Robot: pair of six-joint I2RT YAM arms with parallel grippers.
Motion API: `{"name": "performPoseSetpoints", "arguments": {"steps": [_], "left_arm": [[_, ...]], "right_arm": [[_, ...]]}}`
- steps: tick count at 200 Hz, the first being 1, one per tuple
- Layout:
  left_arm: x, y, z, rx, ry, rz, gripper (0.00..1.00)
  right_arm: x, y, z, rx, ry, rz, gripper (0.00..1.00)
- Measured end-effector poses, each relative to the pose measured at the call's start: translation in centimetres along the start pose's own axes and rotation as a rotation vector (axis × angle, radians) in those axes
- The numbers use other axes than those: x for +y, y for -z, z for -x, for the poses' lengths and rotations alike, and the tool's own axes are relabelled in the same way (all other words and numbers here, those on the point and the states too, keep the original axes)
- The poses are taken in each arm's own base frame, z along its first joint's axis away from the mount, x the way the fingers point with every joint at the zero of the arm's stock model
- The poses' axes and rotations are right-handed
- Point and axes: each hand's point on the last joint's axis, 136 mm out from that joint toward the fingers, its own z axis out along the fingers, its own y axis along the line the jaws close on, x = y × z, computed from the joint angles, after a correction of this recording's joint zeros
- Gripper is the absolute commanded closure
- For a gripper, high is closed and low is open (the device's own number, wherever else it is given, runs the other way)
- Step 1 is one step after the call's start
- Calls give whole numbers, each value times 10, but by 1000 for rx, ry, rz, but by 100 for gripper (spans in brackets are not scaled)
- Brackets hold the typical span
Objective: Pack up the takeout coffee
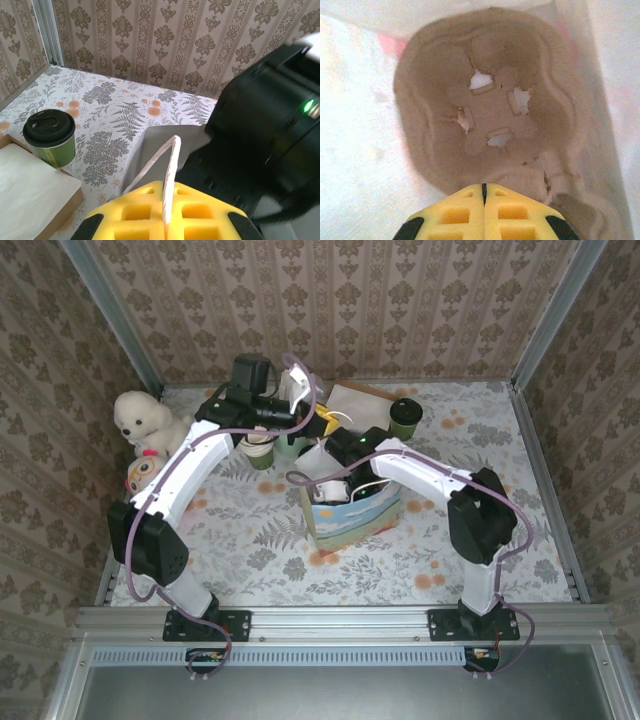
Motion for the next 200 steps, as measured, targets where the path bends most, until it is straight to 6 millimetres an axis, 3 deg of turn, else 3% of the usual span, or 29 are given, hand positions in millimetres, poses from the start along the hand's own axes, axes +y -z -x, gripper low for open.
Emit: {"name": "performPoseSetpoints", "arguments": {"steps": [29, 45, 82, 120, 142, 174, 200], "left_arm": [[1, 3, -2, 4, 7, -1, 100], [-4, 4, -2, 3, 19, -22, 100], [-10, 18, 11, -24, 35, -59, 100], [-4, 33, 15, -46, 54, -56, 100], [-5, 28, 14, -51, 69, -97, 100], [1, 12, -2, -36, 124, -153, 100], [3, 4, -9, -28, 146, -177, 100]], "right_arm": [[14, 33, 0, -57, 50, -61, 100], [22, 36, -5, -53, 57, -53, 100], [38, 4, -6, 13, 60, 50, 100], [64, -14, 40, -64, 50, 89, 100], [58, -23, 48, -81, 9, 89, 100], [44, -45, 41, -35, -47, 129, 99], [30, -52, 35, -37, -89, 118, 99]]}}
